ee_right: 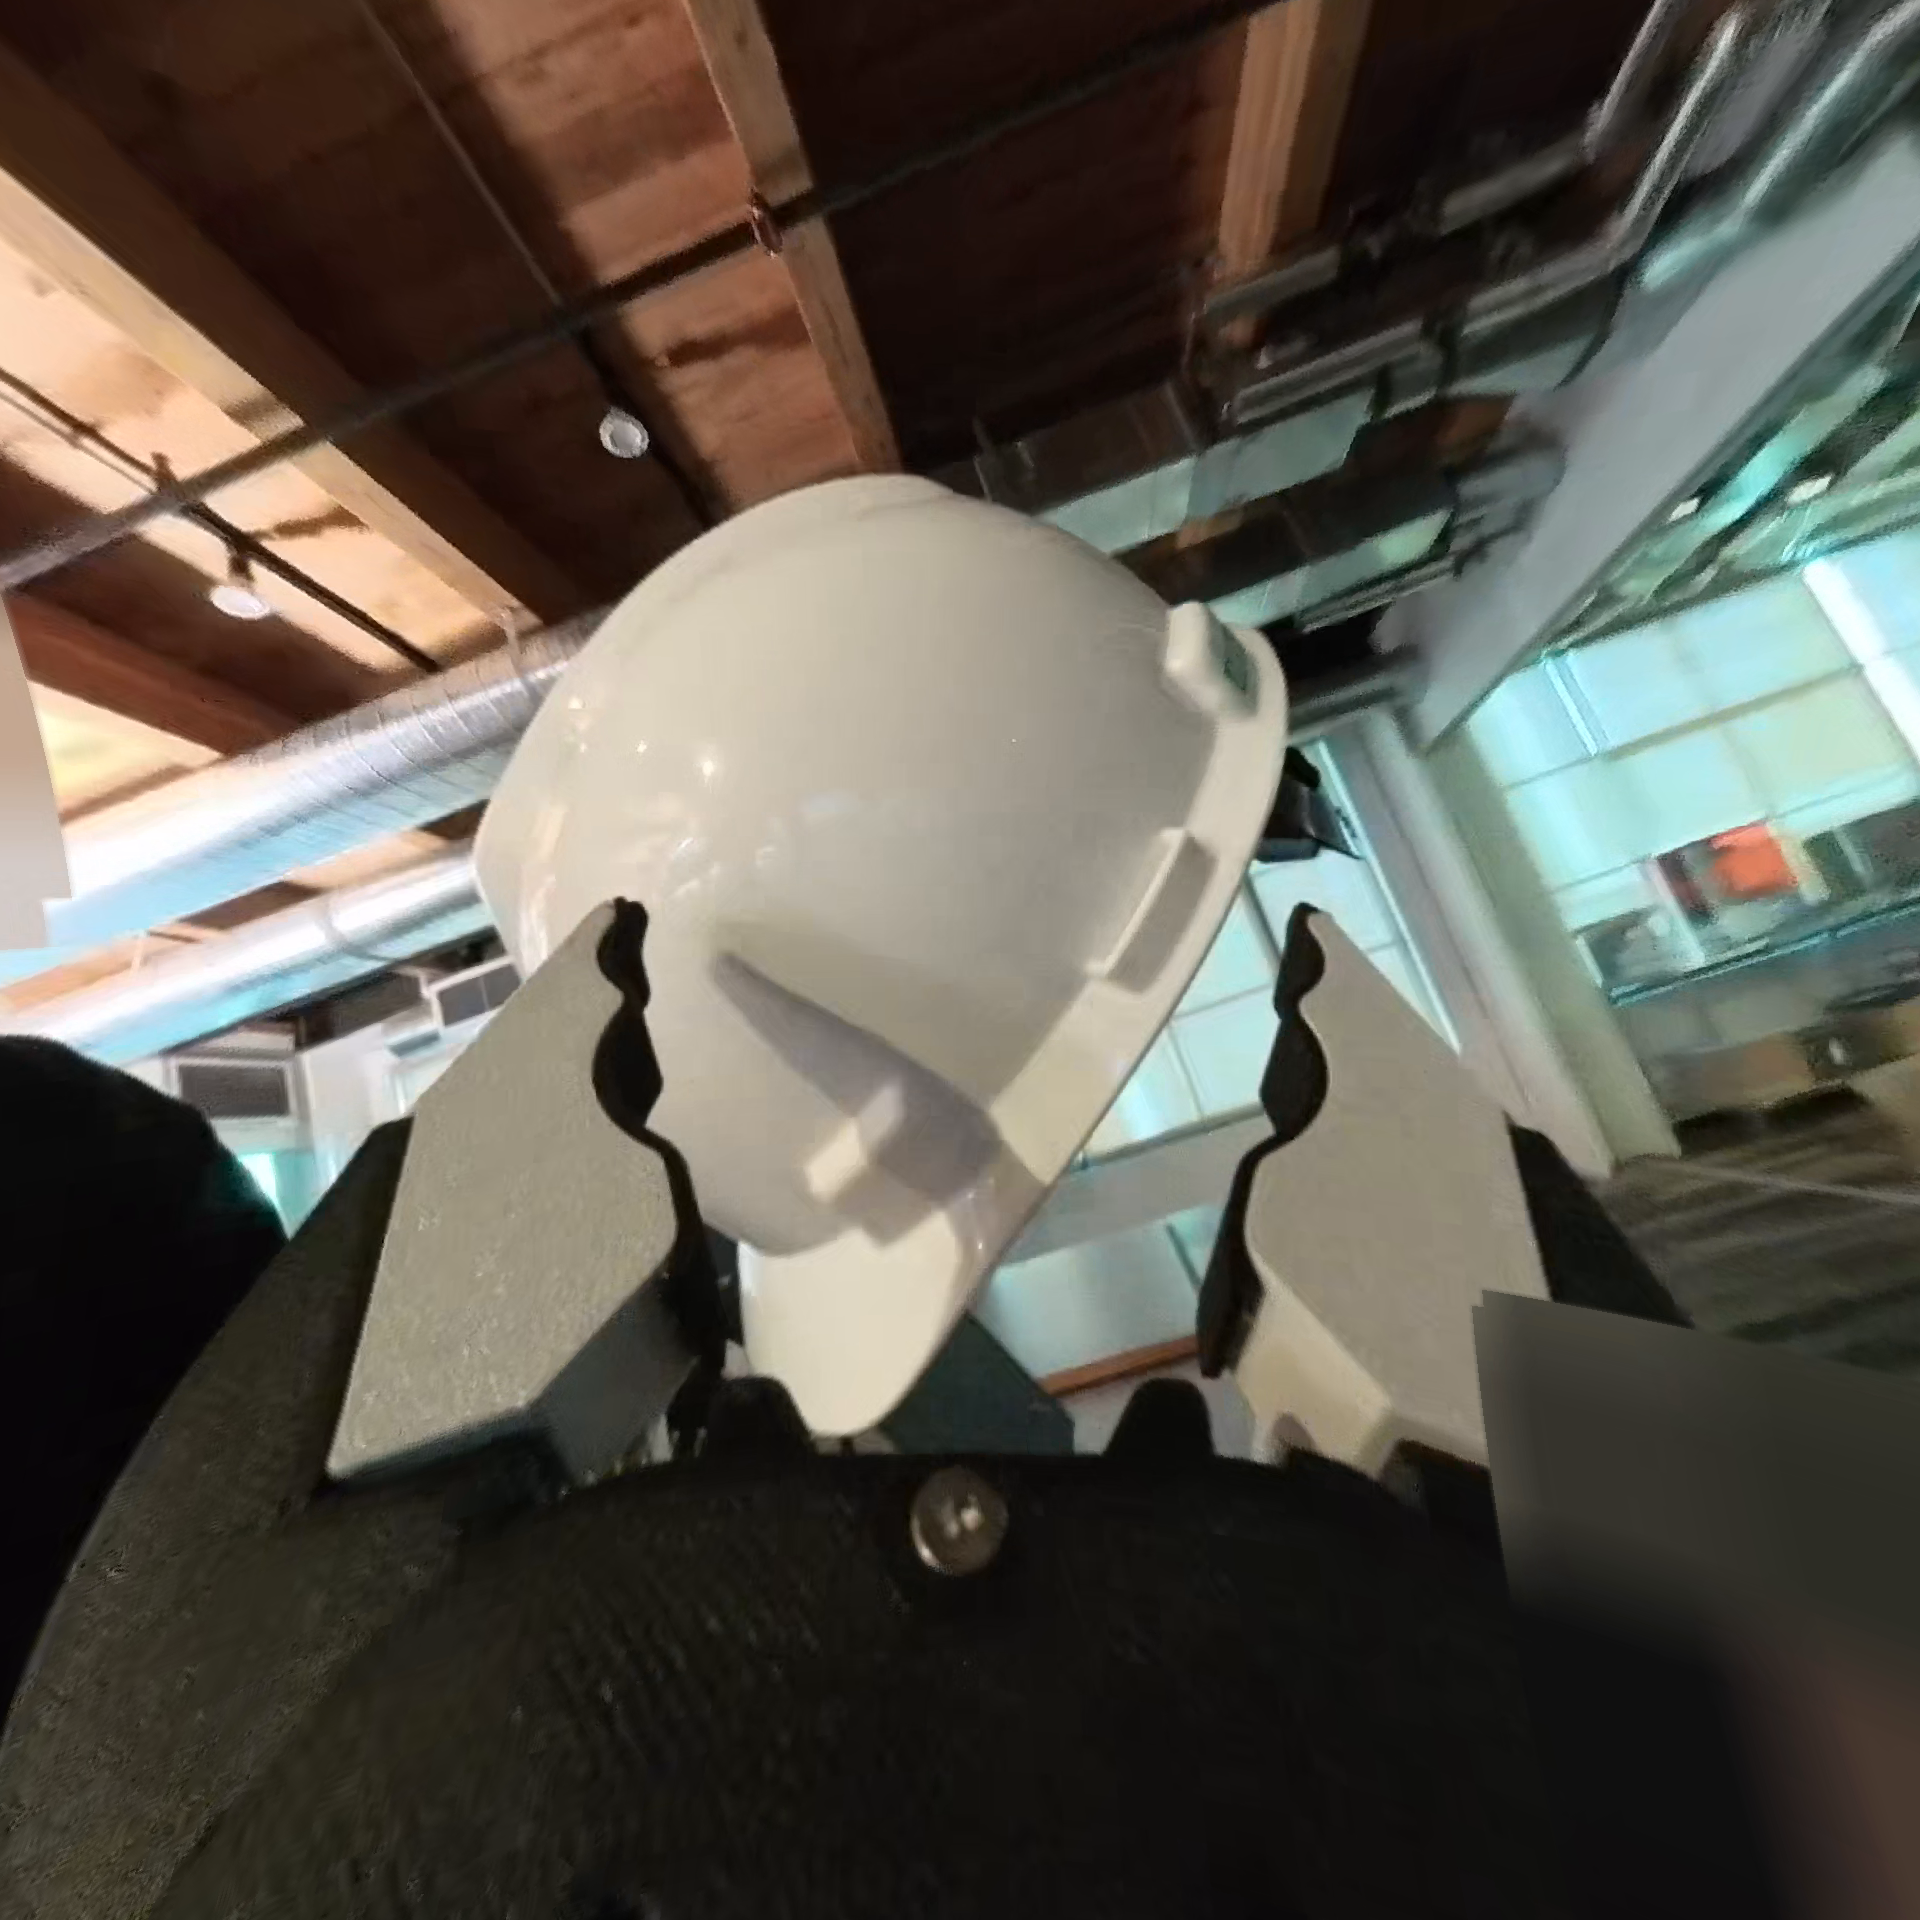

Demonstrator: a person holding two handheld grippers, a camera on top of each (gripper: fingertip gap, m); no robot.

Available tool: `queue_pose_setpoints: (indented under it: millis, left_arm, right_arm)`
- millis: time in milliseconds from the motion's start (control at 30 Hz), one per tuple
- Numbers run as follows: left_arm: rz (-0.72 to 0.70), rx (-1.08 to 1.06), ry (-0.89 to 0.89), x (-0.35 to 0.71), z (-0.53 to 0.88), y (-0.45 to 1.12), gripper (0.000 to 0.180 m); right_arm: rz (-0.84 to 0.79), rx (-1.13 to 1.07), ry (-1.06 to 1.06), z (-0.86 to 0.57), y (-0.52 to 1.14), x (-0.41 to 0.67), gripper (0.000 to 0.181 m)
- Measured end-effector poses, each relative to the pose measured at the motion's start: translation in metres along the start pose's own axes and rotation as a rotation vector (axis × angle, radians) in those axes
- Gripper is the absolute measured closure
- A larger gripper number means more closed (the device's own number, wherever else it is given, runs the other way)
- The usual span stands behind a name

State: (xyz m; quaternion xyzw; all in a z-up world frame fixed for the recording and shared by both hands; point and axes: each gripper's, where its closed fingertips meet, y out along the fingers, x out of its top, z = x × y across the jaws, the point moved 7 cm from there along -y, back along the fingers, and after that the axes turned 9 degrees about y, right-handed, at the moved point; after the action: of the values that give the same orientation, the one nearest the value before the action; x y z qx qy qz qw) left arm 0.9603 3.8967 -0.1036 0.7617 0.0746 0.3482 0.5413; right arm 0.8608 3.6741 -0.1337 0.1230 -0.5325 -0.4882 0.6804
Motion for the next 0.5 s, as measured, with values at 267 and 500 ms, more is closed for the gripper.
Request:
queue_pose_setpoints:
  millis: [267,500]
  left_arm:
    - [0.319,0.052,0.016,-0.012,0.001,0.053,0.161]
    - [0.526,-0.025,0.078,-0.018,-0.02,0.107,0.159]
  right_arm:
    - [-0.22,-0.006,-0.22,0.034,0.005,-0.021,0.025]
    - [-0.405,0.068,-0.322,0.067,0.008,-0.011,0.023]
